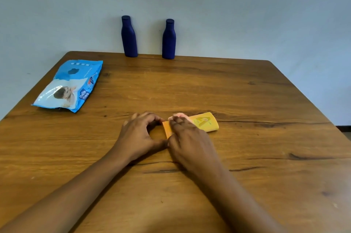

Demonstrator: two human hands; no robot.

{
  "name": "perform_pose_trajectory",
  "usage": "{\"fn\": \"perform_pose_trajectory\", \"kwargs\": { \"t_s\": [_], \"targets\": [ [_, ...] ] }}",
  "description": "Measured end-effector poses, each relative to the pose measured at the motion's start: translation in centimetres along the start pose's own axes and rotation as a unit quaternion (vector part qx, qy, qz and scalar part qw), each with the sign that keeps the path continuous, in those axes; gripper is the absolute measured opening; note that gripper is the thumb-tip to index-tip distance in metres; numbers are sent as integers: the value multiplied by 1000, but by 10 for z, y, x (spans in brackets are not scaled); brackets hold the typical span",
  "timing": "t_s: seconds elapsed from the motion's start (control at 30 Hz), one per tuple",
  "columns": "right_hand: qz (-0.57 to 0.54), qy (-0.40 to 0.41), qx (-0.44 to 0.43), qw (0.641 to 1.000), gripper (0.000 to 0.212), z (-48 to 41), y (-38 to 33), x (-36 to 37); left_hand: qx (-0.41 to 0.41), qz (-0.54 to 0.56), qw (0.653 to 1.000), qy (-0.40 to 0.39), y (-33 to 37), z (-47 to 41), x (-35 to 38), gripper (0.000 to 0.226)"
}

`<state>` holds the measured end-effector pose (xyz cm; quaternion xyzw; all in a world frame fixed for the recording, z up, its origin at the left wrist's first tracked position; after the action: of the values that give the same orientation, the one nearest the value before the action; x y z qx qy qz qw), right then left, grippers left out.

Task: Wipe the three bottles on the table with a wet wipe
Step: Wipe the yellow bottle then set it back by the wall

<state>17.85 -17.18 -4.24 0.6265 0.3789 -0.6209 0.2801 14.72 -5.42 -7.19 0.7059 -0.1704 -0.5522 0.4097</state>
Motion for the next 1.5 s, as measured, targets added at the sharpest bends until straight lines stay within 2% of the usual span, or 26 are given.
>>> {"fn": "perform_pose_trajectory", "kwargs": {
  "t_s": [0.1,0.23,0.37,0.53,0.63,0.7,0.8,0.87,0.97,1.03,1.17,1.23,1.3,1.37,1.43,1.5],
  "targets": [
    [-5,10,-23,1000,52,10,-14,4,6,2,1000,7,-1,0,0,68],
    [-11,27,36,999,52,-1,12,0,5,3,1000,13,2,0,-1,68],
    [2,21,-6,1000,53,1,-21,12,7,10,1000,15,0,-1,0,59],
    [-13,39,75,996,52,0,21,3,2,5,1000,18,2,0,0,65],
    [-11,13,22,1000,55,5,-14,11,-1,5,1000,17,1,-1,0,54],
    [-8,4,3,1000,55,10,-16,13,-1,4,1000,14,0,0,0,56],
    [-1,17,92,996,54,9,46,4,-7,-3,1000,15,1,1,1,61],
    [12,12,130,991,56,8,61,3,-7,-15,1000,18,2,0,1,60],
    [-6,11,66,998,59,9,7,14,-6,-7,1000,23,2,0,1,54],
    [-13,8,40,999,57,10,-2,15,-7,-1,1000,20,0,0,1,55],
    [24,13,147,989,59,5,69,9,-6,-5,1000,13,0,-1,2,62],
    [-5,15,127,992,60,3,50,12,0,3,1000,15,2,-1,1,64],
    [-42,8,47,998,60,8,0,19,5,9,1000,19,1,-1,0,56],
    [-48,5,-6,999,59,18,-21,18,7,7,1000,21,0,-1,0,54],
    [-44,10,14,999,55,19,8,14,11,12,1000,18,2,0,-1,62],
    [-24,9,76,997,56,17,50,14,5,9,1000,17,2,-1,1,64]
  ]
}}
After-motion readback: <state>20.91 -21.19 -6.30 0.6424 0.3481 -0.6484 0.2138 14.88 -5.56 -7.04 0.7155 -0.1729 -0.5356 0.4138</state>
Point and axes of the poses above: each hand's wrist, its own z-axis away from the middle knuckle, its own x-axis out of the palm, y = z × x, the point moved 9 cm from there along -z, towards the middle knuckle, and after that the axes turned 15 degrees about z, right-handed, at the moved point
